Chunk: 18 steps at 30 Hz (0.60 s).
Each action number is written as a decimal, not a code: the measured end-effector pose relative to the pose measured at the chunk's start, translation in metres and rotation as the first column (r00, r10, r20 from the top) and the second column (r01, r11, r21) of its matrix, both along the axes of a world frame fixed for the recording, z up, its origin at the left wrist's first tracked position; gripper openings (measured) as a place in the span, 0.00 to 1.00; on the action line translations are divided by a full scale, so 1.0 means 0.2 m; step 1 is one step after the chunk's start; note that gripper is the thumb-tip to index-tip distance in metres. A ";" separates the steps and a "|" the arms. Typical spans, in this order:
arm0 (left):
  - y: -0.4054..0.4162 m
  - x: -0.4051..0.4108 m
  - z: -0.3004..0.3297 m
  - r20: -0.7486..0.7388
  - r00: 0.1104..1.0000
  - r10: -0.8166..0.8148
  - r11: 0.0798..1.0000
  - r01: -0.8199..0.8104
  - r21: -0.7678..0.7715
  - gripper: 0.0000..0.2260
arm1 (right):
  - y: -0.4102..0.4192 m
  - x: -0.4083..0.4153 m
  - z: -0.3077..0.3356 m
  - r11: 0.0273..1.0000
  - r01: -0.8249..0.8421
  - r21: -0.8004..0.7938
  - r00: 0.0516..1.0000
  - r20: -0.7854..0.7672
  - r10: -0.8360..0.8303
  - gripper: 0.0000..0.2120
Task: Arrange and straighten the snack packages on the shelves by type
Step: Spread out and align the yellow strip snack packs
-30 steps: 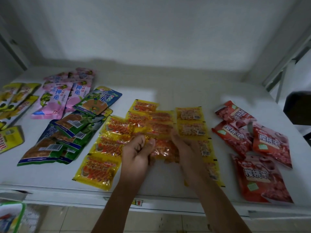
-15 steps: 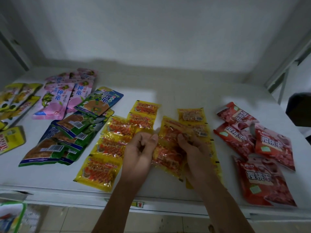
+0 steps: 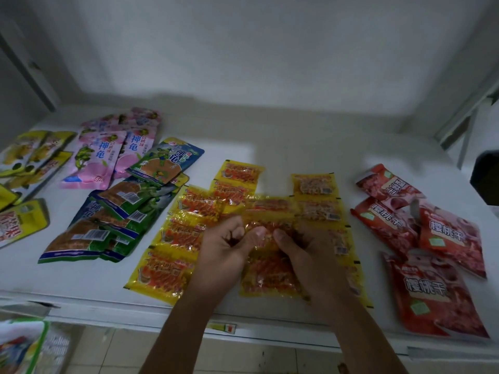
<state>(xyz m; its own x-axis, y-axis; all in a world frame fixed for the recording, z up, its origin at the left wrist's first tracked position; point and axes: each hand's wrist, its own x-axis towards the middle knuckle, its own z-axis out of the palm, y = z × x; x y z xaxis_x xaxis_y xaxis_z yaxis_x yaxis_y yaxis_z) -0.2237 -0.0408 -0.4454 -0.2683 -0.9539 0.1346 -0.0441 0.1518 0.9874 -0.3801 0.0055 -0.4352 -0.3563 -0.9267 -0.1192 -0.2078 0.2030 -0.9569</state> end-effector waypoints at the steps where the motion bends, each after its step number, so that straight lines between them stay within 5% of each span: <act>1: 0.00 0.00 -0.01 0.011 1.000 0.015 0.999 -0.015 -0.034 0.22 | 0.00 0.00 0.00 1.000 0.001 0.000 1.000 0.019 -0.001 0.12; 8: 0.01 -0.01 -0.03 0.028 0.998 0.059 0.996 -0.057 -0.068 0.23 | 0.00 0.01 0.03 0.994 -0.054 -0.099 0.988 0.140 0.067 0.13; 12: 0.01 -0.01 -0.04 0.070 0.996 0.058 0.998 -0.056 -0.036 0.20 | 0.00 0.01 0.01 0.993 -0.055 -0.103 0.995 0.078 0.063 0.24; 18: 0.02 -0.02 -0.04 0.108 0.991 0.083 0.995 -0.077 -0.059 0.20 | -0.01 0.00 -0.01 0.998 -0.054 -0.041 0.998 -0.023 0.053 0.18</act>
